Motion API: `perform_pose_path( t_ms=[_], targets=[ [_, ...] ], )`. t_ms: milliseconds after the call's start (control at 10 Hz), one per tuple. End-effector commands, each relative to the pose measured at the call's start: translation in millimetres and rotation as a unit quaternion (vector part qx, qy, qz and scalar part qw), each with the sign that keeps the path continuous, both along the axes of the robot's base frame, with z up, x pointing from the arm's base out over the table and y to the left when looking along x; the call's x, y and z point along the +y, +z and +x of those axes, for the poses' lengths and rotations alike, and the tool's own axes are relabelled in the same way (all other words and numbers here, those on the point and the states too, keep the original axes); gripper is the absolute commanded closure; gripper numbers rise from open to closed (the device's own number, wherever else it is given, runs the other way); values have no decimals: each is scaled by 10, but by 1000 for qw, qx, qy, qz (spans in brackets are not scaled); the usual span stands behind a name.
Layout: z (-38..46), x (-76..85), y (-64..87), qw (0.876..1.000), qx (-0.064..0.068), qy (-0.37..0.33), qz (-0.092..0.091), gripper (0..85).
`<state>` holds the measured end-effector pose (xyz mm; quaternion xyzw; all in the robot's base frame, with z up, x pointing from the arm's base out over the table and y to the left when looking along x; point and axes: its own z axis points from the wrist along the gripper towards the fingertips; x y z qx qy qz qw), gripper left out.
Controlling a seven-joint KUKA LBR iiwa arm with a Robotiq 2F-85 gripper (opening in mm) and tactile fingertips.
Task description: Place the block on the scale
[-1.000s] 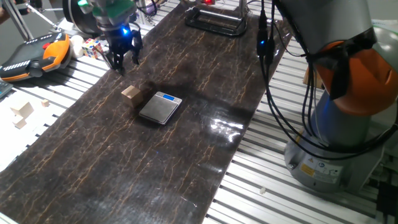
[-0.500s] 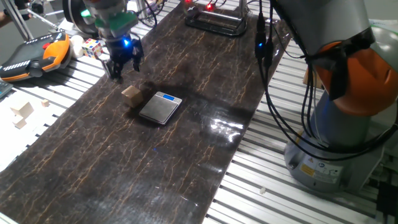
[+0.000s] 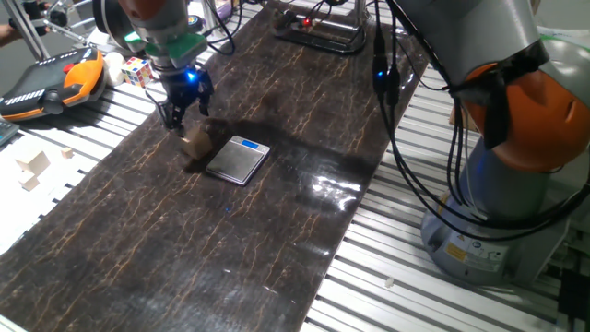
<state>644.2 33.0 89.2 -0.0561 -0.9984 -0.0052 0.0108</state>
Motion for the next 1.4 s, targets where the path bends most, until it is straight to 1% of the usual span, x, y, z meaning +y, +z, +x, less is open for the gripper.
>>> perform_pose_path(
  t_ms=[0,200,300,400,500,800,900,1000,1100,1200,1300],
  targets=[
    [-9,7,-13,1000,-1,-6,3,37],
    [-30,21,-64,1000,-16,-23,3,23],
    [-35,24,-74,1000,-18,-23,1,17],
    [-49,35,-93,1000,-17,-23,3,17],
    [-60,39,-117,1000,-19,-21,2,17],
    [-56,48,-48,1000,-15,-20,-1,3],
    [-56,48,-48,1000,-14,-23,-8,0],
    [-56,48,-48,999,-9,-32,-12,0],
    [-56,48,-48,999,9,-37,-15,0],
    [-56,48,-48,999,17,-39,-13,0],
    [-62,49,-30,999,17,-36,-17,0]
  ],
)
